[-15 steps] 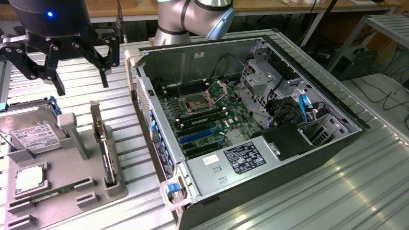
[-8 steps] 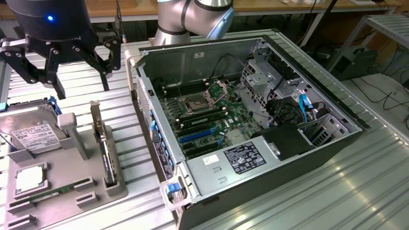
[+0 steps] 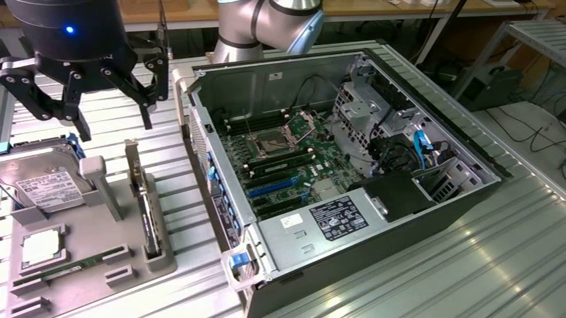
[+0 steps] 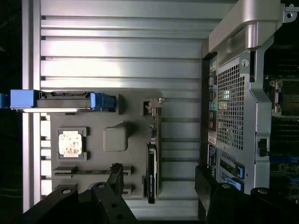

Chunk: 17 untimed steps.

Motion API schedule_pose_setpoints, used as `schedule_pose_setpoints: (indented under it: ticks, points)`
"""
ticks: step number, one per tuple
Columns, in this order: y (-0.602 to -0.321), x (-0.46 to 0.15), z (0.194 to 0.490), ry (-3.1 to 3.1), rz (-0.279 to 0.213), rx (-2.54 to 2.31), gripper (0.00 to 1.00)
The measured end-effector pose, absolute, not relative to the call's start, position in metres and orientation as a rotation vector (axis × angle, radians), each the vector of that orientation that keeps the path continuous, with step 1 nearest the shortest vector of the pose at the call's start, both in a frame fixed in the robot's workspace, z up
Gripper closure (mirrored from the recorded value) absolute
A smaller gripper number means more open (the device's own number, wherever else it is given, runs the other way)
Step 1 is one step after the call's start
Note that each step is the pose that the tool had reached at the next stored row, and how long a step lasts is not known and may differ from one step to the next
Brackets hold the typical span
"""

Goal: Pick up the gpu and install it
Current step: 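Pick up the gpu and move the gpu toward the slot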

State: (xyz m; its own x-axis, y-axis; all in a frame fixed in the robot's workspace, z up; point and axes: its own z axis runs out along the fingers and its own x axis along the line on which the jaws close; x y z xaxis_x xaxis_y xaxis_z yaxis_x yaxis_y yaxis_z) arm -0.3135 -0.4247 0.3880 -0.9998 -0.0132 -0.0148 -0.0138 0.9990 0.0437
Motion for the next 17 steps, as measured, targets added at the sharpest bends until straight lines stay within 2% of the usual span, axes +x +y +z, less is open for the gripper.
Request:
schedule_pose_setpoints:
  ticks: [17]
  points:
    - [-0.4339,-0.3135,0.3807,3.126,0.069,-0.021,0.27]
